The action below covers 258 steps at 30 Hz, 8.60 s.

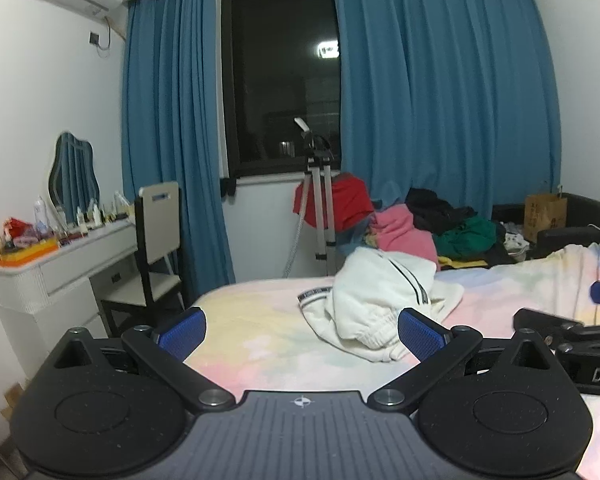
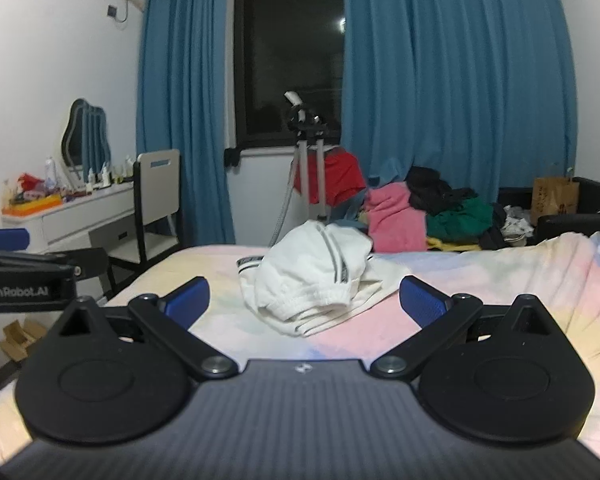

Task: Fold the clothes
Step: 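Move both grippers toward the crumpled white garment on the bed, then grasp the white garment's cuff with the left gripper, then lift and pull the cuff with the left gripper to spread the garment, then grasp the garment edge with the right gripper while the left gripper holds the cuff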

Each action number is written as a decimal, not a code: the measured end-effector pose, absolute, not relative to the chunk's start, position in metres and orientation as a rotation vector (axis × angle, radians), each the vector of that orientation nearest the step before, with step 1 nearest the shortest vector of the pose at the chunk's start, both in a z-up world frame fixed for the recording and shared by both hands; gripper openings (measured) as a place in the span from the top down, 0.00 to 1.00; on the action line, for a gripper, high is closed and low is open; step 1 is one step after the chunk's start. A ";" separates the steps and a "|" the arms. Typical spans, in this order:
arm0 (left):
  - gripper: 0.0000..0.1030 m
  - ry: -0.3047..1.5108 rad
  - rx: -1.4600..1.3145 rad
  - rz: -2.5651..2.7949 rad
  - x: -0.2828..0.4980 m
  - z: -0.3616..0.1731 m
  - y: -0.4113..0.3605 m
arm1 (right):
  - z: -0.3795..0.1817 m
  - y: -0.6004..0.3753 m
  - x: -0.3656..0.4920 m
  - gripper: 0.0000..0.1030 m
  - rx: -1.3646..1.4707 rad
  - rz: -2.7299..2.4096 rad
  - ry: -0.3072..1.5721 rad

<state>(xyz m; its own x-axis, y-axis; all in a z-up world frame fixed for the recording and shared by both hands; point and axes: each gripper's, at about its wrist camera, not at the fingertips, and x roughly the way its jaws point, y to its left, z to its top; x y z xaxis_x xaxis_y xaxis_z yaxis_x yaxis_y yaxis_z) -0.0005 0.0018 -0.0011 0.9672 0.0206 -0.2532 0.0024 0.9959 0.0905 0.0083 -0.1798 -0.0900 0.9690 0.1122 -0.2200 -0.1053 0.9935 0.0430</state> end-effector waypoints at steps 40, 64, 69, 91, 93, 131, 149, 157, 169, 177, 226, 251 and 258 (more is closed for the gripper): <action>0.00 0.329 0.051 -0.036 0.071 -0.118 0.020 | -0.194 -0.221 0.086 0.73 0.179 0.064 0.257; 0.04 0.340 0.316 -0.180 0.187 -0.161 -0.078 | -0.203 -0.242 0.087 0.83 0.227 -0.060 0.345; 0.11 0.337 0.407 -0.184 0.264 -0.181 -0.128 | -0.223 -0.256 0.106 0.83 0.286 -0.075 0.358; 0.87 0.134 0.177 0.033 0.321 -0.123 -0.119 | -0.275 -0.280 0.151 0.82 0.421 -0.143 0.304; 0.88 0.136 0.146 0.043 0.311 -0.102 -0.098 | -0.268 -0.276 0.144 0.82 0.395 -0.137 0.280; 0.89 0.340 -0.395 0.124 0.140 -0.136 0.206 | -0.298 -0.095 0.141 0.22 -0.012 0.255 0.559; 0.89 0.428 -0.503 0.133 0.145 -0.164 0.227 | -0.198 -0.118 0.103 0.97 -0.048 0.212 0.211; 0.88 0.472 -0.484 0.137 0.136 -0.166 0.221 | -0.185 -0.162 0.076 0.97 0.033 0.222 0.306; 0.32 0.615 -0.549 0.000 0.086 -0.159 0.216 | -0.228 -0.163 0.096 0.95 0.201 0.225 0.471; 0.29 0.614 -0.658 -0.151 0.135 -0.186 0.193 | -0.252 -0.157 0.121 0.91 0.238 0.236 0.571; 0.78 0.560 -0.684 -0.341 0.140 -0.208 0.182 | -0.210 -0.159 0.104 0.87 0.063 0.112 0.547; 0.21 0.502 -0.629 0.038 0.110 -0.191 0.224 | -0.237 -0.223 0.116 0.26 0.678 0.280 0.729; 0.24 0.534 -0.674 0.013 0.137 -0.215 0.225 | -0.272 -0.245 0.137 0.28 0.835 0.217 0.752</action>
